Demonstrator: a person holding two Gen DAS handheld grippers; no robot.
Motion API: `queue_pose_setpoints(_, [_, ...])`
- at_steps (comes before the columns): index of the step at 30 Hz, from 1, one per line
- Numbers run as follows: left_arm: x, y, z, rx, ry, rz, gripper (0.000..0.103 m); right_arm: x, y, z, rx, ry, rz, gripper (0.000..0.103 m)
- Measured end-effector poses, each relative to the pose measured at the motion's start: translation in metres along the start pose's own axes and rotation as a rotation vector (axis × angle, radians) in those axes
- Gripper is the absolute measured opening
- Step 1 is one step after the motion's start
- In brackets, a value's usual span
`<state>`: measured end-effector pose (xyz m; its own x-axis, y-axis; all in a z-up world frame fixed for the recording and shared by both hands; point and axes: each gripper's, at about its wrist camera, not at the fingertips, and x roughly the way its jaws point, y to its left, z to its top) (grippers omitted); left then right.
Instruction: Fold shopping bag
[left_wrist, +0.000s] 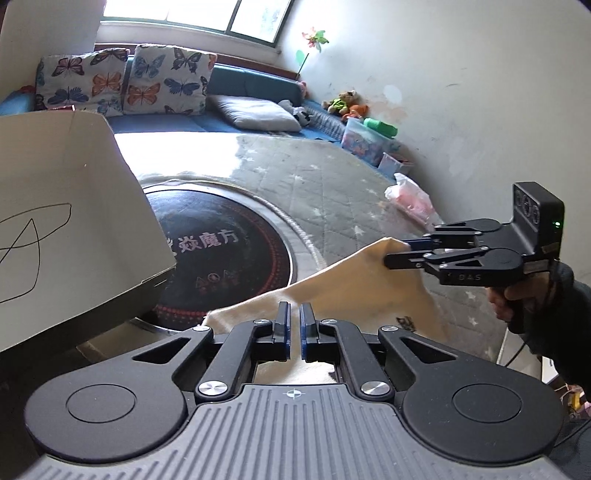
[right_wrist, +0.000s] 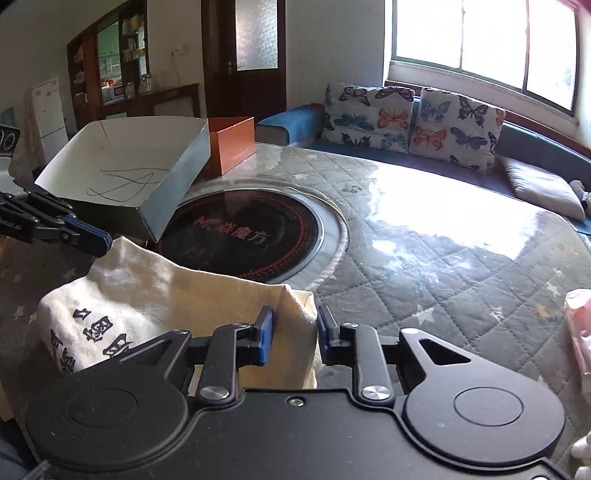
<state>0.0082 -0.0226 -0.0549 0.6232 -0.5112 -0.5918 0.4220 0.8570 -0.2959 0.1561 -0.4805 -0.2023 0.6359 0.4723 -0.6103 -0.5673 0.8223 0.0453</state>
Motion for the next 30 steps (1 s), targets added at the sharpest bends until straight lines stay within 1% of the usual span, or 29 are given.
queue_pose_setpoints(2, [0.0, 0.005, -0.002, -0.015, -0.003, 0.031, 0.012, 0.001, -0.001, 0.0, 0.009, -0.004, 0.002, 0.026])
queue_pose_setpoints(4, [0.001, 0.012, -0.002, -0.041, -0.007, 0.036, 0.024, 0.0, -0.001, 0.0, 0.007, -0.002, 0.002, 0.025])
queue_pose_setpoints(5, [0.002, 0.015, -0.002, -0.051, -0.007, 0.045, 0.025, -0.001, -0.001, 0.0, 0.006, -0.007, -0.003, 0.025])
queue_pose_setpoints(7, [0.004, 0.02, -0.002, -0.067, -0.009, 0.045, 0.023, -0.002, -0.001, 0.0, 0.011, -0.008, -0.009, 0.025])
queue_pose_setpoints(10, [0.003, 0.019, -0.001, -0.086, -0.038, 0.029, 0.023, 0.001, -0.003, -0.002, 0.033, 0.005, -0.024, 0.025])
queue_pose_setpoints(13, [0.002, 0.014, 0.002, -0.074, -0.063, 0.005, 0.022, 0.01, -0.004, -0.006, 0.048, 0.041, -0.039, 0.025])
queue_pose_setpoints(15, [0.008, 0.006, 0.004, -0.056, -0.052, -0.018, 0.022, 0.016, -0.005, -0.007, 0.061, 0.058, -0.051, 0.026])
queue_pose_setpoints(18, [0.022, -0.006, 0.005, 0.0, -0.006, -0.026, 0.022, 0.013, -0.004, -0.003, 0.053, 0.07, -0.047, 0.031])
queue_pose_setpoints(19, [0.026, -0.007, 0.005, 0.004, 0.008, -0.031, 0.022, 0.012, -0.004, -0.002, 0.049, 0.07, -0.047, 0.034])
queue_pose_setpoints(20, [0.031, -0.008, 0.005, 0.008, 0.02, -0.035, 0.022, 0.009, -0.003, 0.0, 0.039, 0.064, -0.052, 0.042])
queue_pose_setpoints(22, [0.036, -0.01, 0.007, 0.014, 0.03, -0.033, 0.022, -0.003, 0.0, 0.006, 0.01, 0.029, -0.069, 0.05])
queue_pose_setpoints(24, [0.04, -0.013, 0.01, 0.022, 0.03, -0.044, 0.022, -0.011, 0.003, 0.011, -0.013, -0.004, -0.075, 0.05])
queue_pose_setpoints(26, [0.044, -0.014, 0.014, 0.032, 0.026, -0.048, 0.022, -0.014, 0.006, 0.015, -0.021, -0.031, -0.055, 0.049])
queue_pose_setpoints(28, [0.048, -0.015, 0.017, 0.041, 0.021, -0.041, 0.022, -0.009, 0.012, 0.018, -0.03, -0.031, -0.024, 0.048])
queue_pose_setpoints(30, [0.053, -0.014, 0.018, 0.042, 0.022, -0.03, 0.022, 0.0, 0.019, 0.019, -0.049, -0.024, -0.001, 0.044])
